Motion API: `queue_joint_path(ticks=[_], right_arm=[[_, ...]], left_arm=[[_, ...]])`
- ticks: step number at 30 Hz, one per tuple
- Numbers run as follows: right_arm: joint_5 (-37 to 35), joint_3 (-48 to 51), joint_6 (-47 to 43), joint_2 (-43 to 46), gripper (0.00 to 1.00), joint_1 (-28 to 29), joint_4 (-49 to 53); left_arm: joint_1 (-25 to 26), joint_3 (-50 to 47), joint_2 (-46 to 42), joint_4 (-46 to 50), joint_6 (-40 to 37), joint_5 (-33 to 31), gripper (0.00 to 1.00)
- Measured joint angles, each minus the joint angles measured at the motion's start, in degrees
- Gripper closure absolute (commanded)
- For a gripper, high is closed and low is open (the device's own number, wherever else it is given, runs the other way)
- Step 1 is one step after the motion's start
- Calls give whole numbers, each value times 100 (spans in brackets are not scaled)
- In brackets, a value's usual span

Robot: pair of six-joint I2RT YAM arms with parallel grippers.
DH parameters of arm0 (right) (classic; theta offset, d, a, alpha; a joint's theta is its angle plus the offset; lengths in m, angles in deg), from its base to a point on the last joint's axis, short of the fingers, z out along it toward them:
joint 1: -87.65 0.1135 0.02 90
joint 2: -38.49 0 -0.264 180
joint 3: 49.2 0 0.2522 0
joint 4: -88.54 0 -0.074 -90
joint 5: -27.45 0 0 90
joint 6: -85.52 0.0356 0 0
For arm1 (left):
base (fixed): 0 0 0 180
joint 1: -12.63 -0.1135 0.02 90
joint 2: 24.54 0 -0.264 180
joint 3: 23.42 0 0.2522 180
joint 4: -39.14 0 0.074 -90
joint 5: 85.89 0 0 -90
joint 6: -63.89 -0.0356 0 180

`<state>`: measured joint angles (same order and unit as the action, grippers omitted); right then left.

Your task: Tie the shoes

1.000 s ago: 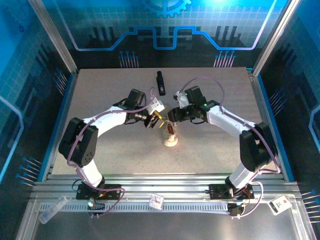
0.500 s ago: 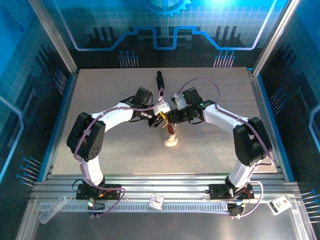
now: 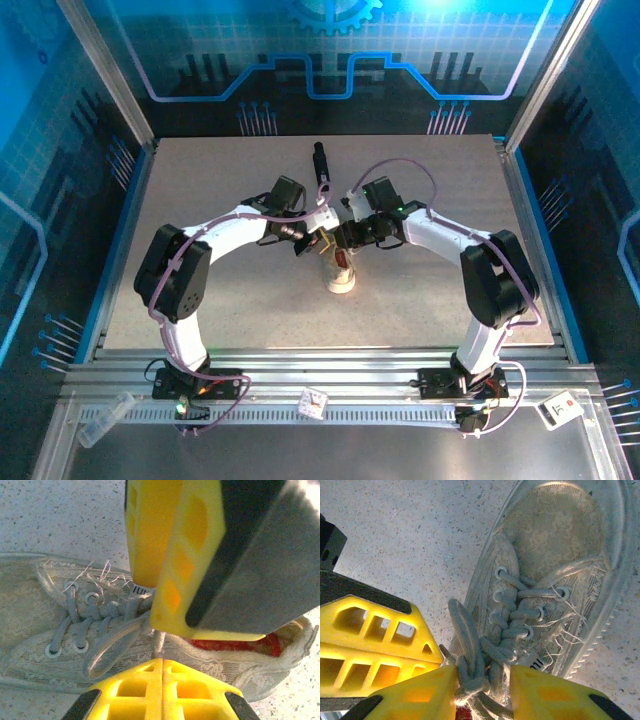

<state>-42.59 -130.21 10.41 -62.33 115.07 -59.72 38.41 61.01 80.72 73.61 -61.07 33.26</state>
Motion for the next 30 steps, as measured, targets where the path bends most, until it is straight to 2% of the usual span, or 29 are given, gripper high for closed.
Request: queue_joint_path(ticks=[9, 11, 12, 14, 24, 30], right_arm=[[0, 0, 0, 0, 69, 0, -7], [4, 2, -2, 0, 70, -7, -7], [13, 2, 0, 0, 71, -9, -11], [28, 7, 0, 0, 71, -11, -44], [310, 87, 26, 0, 71, -151, -221], [389, 87, 31, -4, 73, -160, -223]], left_arm=[[0, -472, -459, -39, 4, -155, 99], [0, -566, -553, -149, 7, -168, 80], [0, -654, -614, -256, 37, -184, 66], [0, -868, -743, -483, 39, -201, 57], [114, -1099, -833, -1128, -404, -284, 56], [199, -1062, -603, -1259, -616, -374, 57]])
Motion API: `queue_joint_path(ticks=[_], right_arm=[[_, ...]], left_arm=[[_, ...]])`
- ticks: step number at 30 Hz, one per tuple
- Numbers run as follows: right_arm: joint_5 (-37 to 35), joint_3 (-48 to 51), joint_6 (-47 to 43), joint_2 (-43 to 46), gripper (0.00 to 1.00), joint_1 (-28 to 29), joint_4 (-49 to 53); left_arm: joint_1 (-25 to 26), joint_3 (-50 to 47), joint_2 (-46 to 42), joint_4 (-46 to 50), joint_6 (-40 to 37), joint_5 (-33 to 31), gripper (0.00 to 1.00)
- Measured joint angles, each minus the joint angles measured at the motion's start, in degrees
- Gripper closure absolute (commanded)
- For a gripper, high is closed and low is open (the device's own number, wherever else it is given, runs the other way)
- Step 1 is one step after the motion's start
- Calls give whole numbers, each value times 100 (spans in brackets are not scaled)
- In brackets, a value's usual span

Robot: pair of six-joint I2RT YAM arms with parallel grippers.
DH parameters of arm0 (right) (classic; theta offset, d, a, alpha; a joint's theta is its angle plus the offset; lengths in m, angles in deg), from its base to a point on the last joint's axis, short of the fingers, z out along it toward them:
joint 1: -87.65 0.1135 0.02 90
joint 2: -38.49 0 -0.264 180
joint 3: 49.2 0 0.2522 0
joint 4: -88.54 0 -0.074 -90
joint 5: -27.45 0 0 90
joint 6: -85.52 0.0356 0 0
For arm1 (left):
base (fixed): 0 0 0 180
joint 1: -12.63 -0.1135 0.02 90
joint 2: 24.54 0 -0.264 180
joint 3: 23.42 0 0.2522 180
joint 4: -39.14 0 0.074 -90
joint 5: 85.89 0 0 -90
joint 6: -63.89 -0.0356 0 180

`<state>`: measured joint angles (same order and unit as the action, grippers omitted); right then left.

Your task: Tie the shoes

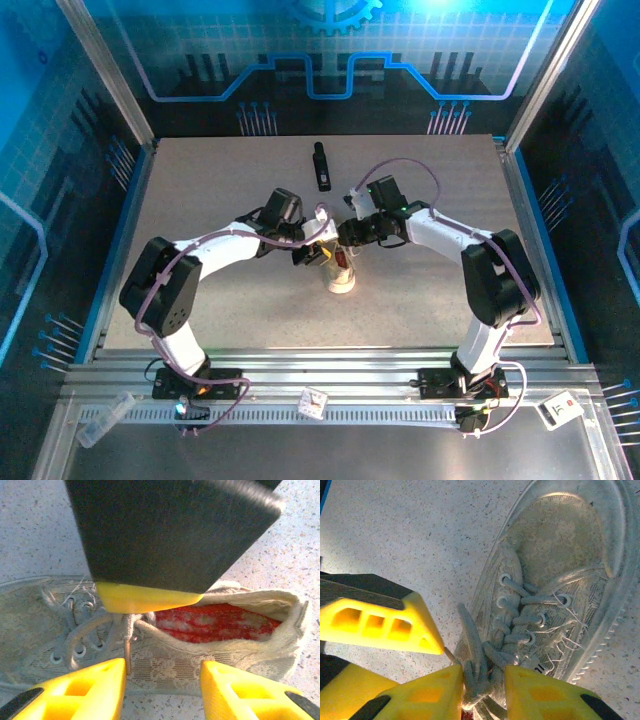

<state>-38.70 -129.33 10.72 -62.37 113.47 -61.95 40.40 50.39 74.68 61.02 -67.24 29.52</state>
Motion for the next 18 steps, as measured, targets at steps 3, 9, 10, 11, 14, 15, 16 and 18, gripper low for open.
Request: queue_joint_path(ticks=[3, 9, 10, 11, 14, 15, 16, 18], right_arm=[[48, 0, -2, -4, 73, 0, 2], [68, 0, -2, -22, 74, -2, 2], [79, 0, -4, -33, 74, -2, 2], [85, 0, -2, -42, 74, -2, 2], [114, 0, -2, -61, 74, -2, 2], [127, 0, -2, -66, 74, -2, 2], [131, 0, -2, -68, 74, -2, 2], [155, 0, -2, -70, 74, -2, 2]], left_arm=[[28, 17, 125, -13, -87, -90, 57], [81, 24, 144, -101, -127, -243, 59], [81, 24, 144, -116, -127, -271, 61], [85, 24, 144, -122, -129, -273, 62], [92, 24, 144, -151, -129, -271, 69], [94, 24, 144, -160, -122, -271, 72], [96, 24, 144, -162, -109, -271, 76], [103, 26, 144, -162, -120, -271, 87]])
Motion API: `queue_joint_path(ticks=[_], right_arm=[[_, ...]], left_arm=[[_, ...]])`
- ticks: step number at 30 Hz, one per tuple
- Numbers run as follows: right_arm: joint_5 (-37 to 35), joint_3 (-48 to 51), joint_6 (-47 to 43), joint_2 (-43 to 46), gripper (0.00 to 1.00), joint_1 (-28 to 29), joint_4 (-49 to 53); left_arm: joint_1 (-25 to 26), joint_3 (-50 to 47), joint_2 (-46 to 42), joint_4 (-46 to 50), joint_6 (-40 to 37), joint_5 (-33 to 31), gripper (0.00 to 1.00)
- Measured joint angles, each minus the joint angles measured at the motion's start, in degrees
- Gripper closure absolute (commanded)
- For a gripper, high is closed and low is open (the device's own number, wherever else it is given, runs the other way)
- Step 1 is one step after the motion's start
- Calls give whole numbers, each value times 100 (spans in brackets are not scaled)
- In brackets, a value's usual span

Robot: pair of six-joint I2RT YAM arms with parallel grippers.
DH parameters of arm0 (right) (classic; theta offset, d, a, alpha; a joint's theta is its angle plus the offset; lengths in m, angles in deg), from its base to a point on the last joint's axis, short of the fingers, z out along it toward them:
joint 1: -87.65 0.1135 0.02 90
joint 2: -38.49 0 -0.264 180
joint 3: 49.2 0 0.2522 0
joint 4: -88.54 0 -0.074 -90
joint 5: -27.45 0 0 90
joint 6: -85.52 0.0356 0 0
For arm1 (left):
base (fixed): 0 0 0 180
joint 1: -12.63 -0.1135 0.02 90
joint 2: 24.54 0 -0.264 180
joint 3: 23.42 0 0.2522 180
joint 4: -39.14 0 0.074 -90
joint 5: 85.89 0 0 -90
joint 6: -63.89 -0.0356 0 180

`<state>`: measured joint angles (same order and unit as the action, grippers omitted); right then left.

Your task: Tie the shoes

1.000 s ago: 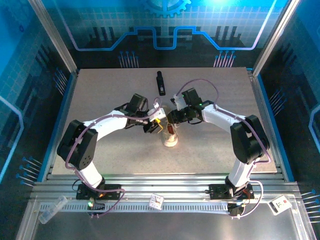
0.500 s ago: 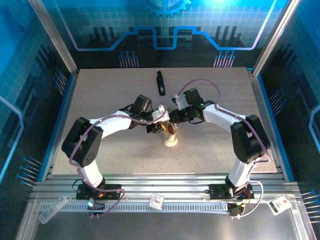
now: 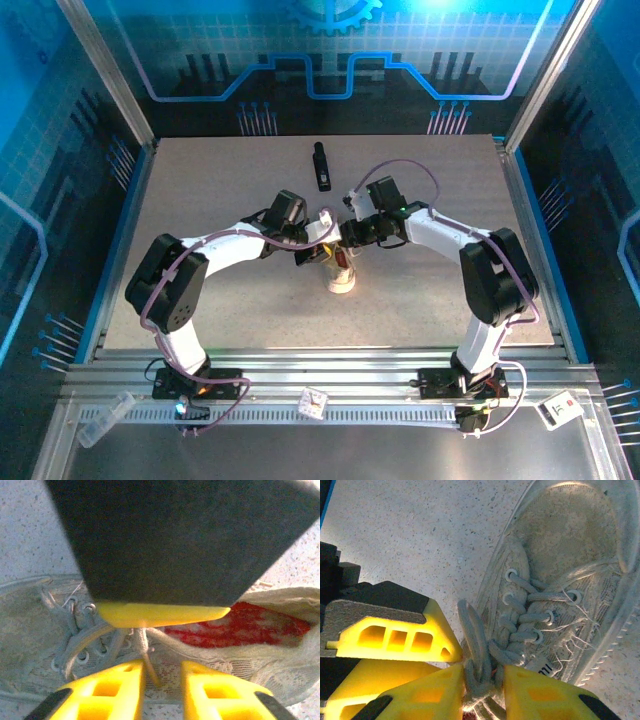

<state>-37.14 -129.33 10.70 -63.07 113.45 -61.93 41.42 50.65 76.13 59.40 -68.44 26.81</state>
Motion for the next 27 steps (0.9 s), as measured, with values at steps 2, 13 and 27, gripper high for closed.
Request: queue_joint_path(ticks=[2, 13, 27], right_arm=[[13, 0, -2, 0, 74, 0, 0], [15, -4, -7, -7, 74, 0, 7], [22, -50, -155, -83, 74, 0, 72]], left_arm=[[9, 4, 0, 2, 17, -2, 96], [22, -212, -299, 92, 186, -400, 100], [26, -1110, -1084, 125, 787, -839, 100]])
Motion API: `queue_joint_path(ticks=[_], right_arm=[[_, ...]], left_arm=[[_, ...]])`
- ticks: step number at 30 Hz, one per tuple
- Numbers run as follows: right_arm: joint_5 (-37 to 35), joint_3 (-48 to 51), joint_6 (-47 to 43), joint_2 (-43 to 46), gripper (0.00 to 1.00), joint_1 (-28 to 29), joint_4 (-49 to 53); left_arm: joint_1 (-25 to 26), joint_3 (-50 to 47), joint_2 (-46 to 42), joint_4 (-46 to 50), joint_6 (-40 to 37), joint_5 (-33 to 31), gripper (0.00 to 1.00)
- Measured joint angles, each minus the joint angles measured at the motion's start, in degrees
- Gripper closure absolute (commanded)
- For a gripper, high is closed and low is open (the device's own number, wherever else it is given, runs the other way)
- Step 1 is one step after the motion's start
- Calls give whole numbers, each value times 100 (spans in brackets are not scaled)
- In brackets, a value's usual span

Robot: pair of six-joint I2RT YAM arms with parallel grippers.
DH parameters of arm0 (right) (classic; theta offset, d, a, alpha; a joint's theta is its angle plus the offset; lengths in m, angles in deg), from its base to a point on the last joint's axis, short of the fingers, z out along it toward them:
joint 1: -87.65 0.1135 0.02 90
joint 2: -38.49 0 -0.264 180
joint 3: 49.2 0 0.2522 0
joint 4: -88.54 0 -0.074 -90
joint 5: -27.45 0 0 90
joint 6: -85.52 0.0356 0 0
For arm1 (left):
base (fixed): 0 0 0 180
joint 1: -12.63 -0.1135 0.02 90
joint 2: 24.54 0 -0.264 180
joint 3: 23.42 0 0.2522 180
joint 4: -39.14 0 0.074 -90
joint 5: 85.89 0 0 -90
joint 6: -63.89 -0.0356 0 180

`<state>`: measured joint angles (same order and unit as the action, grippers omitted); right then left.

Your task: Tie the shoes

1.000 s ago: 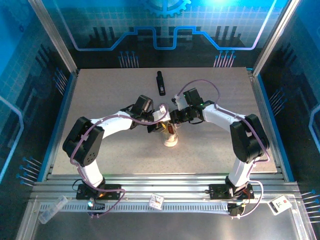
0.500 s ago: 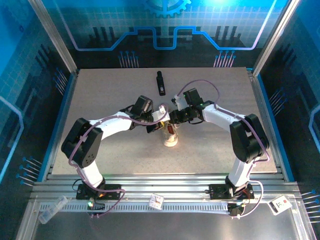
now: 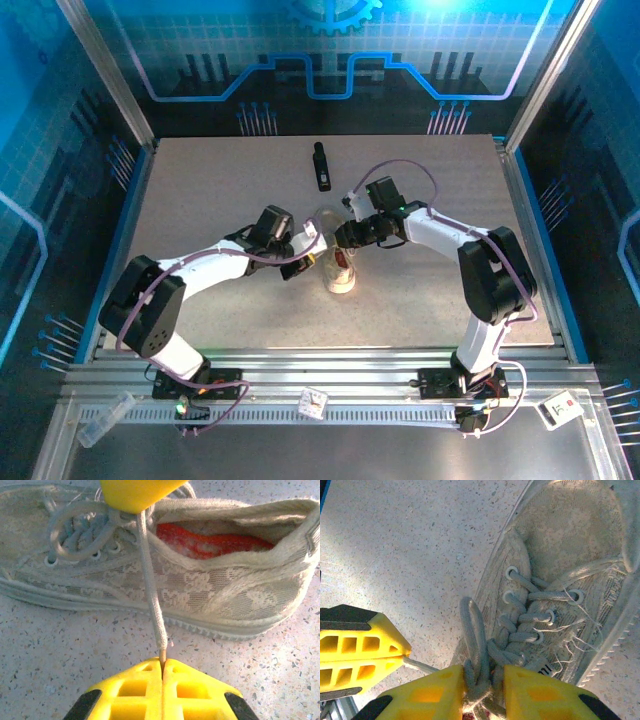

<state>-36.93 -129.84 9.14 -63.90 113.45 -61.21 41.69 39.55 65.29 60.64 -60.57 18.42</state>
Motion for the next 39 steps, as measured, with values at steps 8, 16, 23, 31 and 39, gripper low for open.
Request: queue_joint_path(ticks=[8, 16, 23, 31, 39], right_arm=[[15, -37, -37, -13, 60, 0, 46], [210, -85, -35, 192, 46, -264, 57], [645, 555, 358, 1263, 44, -1318, -466], [828, 1895, 1423, 1399, 42, -1379, -1464], [798, 2520, 2688, 680, 41, -852, -2977]], left_arm=[[26, -24, -33, 72, 166, -151, 88], [33, -72, -470, 70, 737, -483, 42], [-94, -48, -1097, -127, 2026, -697, 33], [-573, 1113, -188, 181, 4868, -131, 40], [-317, 1154, 656, -20, 6985, 116, 44]])
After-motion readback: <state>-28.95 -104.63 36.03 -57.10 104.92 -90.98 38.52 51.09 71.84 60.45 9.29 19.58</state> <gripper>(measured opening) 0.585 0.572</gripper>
